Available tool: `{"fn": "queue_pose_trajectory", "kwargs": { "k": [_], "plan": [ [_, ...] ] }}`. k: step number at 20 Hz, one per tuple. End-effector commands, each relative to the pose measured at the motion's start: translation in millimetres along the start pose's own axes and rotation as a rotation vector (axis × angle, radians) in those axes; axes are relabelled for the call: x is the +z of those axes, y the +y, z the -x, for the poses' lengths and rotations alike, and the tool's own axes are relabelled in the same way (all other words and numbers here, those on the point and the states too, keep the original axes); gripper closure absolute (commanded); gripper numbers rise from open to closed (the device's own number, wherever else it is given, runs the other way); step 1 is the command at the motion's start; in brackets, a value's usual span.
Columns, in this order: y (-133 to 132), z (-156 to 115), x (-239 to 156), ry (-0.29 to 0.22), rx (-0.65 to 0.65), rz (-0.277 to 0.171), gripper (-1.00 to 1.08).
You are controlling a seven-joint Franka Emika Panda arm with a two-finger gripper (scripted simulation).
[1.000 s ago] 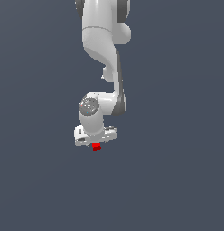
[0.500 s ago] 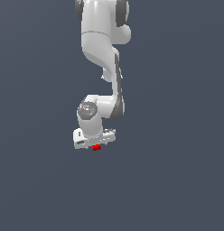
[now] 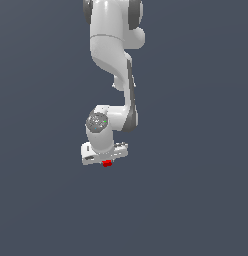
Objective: Pick up the red cube and move it to a goal position.
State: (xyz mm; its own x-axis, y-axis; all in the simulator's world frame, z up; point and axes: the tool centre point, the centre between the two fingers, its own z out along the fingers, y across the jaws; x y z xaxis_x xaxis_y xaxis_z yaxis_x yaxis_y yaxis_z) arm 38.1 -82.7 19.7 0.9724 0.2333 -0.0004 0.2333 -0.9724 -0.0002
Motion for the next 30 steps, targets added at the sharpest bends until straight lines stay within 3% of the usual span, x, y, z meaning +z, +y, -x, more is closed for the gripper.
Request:
{"fn": "queue_pose_trajectory", "kwargs": {
  "k": [1,11,30],
  "plan": [
    [0.3,0.1,0.0,0.0,0.0,0.0,1.08],
    [-14.9,5.9,-20.8,0.0,0.0,0.0,1.08],
    [-90.4,31.2,-126.0,0.0,0.0,0.001,1.08]
  ]
}}
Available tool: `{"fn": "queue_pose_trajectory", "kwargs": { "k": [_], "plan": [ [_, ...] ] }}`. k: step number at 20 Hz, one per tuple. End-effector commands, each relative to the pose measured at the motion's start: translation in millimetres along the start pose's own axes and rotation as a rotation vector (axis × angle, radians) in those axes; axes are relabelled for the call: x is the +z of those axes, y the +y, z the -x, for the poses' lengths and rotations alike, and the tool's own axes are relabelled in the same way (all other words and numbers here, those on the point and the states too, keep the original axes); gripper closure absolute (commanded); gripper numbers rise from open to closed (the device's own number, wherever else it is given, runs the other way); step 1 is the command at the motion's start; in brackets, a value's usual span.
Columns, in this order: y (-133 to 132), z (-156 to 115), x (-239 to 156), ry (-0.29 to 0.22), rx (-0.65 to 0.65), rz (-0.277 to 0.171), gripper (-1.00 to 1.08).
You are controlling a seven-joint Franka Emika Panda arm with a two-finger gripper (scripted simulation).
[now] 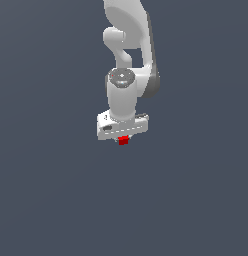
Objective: Pick up the red cube and move it to a goal position.
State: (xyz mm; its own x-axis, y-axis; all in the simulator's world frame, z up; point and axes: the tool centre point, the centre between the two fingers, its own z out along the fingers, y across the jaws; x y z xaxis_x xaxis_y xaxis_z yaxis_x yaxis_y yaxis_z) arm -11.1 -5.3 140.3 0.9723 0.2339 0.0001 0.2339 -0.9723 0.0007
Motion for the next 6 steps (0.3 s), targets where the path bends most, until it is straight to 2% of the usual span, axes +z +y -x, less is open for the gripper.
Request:
{"fn": "queue_pose_trajectory", "kwargs": {
  "k": [1,6],
  "plan": [
    [-5.4,1.9,-8.1,0.0,0.001,0.0,1.08],
    [-9.2,1.9,-14.1,0.0,0.001,0.0,1.08]
  ]
}}
